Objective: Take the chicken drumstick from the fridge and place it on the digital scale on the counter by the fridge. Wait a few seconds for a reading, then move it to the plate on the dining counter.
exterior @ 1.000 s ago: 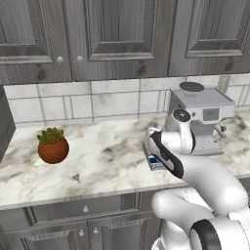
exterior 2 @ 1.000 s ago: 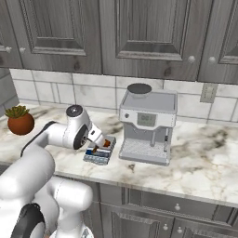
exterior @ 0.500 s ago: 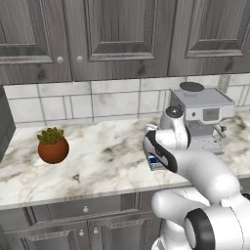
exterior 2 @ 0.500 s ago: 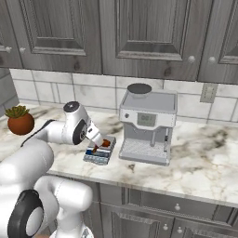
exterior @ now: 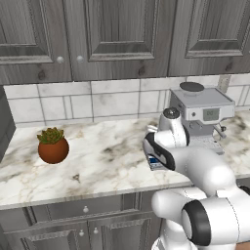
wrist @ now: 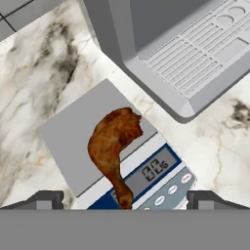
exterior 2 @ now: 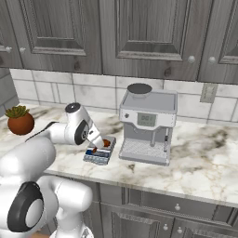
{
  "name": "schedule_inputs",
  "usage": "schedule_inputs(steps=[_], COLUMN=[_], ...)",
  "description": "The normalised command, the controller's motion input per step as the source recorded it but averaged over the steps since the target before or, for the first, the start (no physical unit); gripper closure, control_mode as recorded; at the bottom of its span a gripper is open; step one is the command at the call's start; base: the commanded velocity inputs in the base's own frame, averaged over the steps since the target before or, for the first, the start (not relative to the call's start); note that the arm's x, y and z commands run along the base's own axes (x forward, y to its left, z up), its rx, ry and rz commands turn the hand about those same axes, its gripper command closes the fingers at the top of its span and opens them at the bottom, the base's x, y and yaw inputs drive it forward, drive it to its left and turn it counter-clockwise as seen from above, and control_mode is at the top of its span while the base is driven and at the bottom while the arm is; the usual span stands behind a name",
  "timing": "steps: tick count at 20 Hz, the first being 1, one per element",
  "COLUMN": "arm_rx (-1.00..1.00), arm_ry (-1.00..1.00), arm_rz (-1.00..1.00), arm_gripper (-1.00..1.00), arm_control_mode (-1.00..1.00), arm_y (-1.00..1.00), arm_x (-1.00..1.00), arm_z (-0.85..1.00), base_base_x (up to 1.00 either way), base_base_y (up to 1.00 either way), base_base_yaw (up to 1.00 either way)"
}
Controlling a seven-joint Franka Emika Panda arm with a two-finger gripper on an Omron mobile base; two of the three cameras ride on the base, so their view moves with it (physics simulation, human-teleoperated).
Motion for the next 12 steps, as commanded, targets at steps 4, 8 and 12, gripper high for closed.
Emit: schedule_inputs(steps=[4,8,12], arm_rx=[0.00,0.00,0.00], arm_ry=[0.00,0.00,0.00], arm_rz=[0.00,0.00,0.00], arm_gripper=[-1.00,-1.00,-1.00], arm_control_mode=[-1.00,-1.00,-1.00], arm_y=[-0.09,0.00,0.00], arm_x=[0.11,0.17,0.28], arm_z=[-0.28,-0.24,-0.13], base_base_x=[0.00,0.00,0.00], base_base_y=[0.00,0.00,0.00], base_base_yaw=[0.00,0.00,0.00])
